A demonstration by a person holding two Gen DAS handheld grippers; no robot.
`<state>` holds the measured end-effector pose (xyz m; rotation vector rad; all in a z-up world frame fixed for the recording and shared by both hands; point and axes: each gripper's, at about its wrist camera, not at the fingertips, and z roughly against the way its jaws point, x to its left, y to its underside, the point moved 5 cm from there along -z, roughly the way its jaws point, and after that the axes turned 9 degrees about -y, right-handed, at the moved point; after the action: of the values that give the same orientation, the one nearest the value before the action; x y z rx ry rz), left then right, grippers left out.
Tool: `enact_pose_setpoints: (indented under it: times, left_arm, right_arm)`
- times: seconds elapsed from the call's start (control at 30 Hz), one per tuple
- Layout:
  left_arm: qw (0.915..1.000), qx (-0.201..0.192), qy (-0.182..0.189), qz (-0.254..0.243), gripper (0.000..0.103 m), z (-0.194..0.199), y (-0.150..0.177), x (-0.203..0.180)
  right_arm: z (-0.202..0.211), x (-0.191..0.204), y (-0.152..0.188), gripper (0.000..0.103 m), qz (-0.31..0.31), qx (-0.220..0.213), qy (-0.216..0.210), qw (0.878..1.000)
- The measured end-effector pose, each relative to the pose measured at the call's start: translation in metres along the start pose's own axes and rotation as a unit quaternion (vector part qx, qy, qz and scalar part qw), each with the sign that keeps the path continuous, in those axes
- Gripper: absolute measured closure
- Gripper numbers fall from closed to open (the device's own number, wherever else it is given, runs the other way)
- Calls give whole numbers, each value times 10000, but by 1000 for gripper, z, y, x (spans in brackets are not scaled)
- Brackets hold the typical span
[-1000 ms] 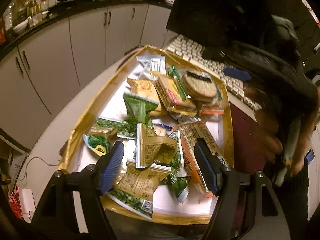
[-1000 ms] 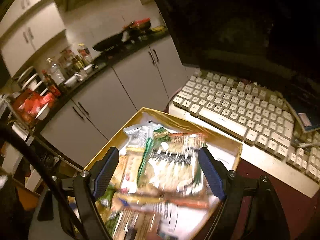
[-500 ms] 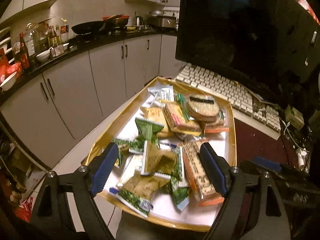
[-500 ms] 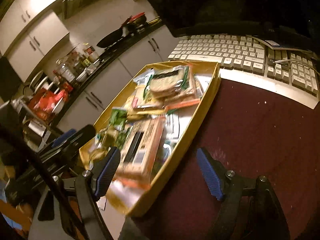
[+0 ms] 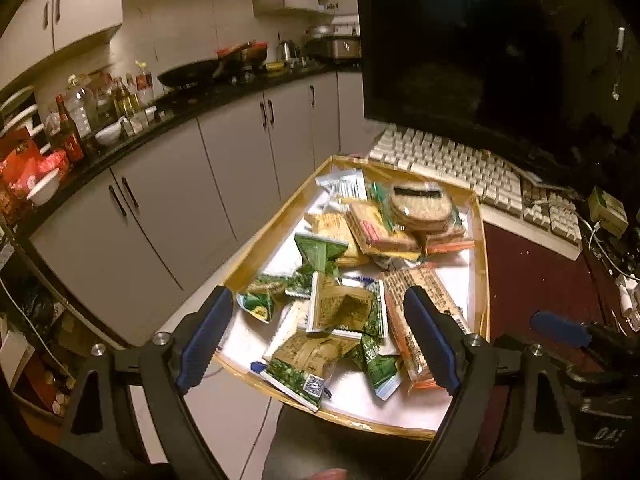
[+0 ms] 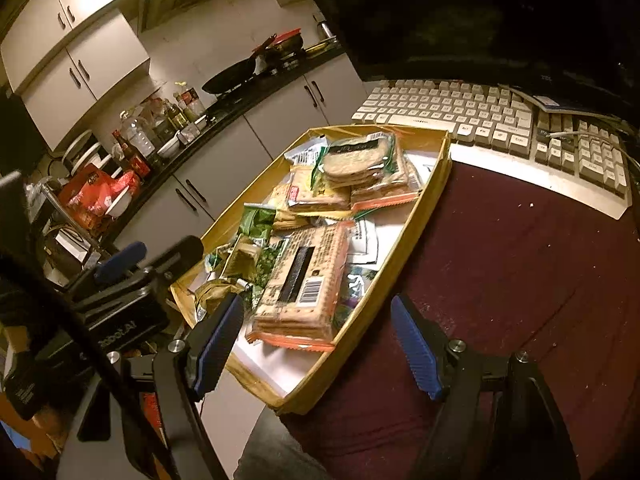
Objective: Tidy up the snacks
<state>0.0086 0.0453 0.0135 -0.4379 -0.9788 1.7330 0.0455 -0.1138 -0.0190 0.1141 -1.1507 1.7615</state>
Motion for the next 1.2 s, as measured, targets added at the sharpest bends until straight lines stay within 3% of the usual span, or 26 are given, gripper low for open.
enact_pose_setpoints:
  times: [0.67,1.2]
  left_arm:
    - [9998,-56,25,-180,13,8,2,-8]
    - [9994,307,-22,-168,13,-11,7,-7]
  right_arm:
    - [9,-5,1,27,-196,-201,129,9995]
    - [3,-2,1,27,-196,-136,91,9997]
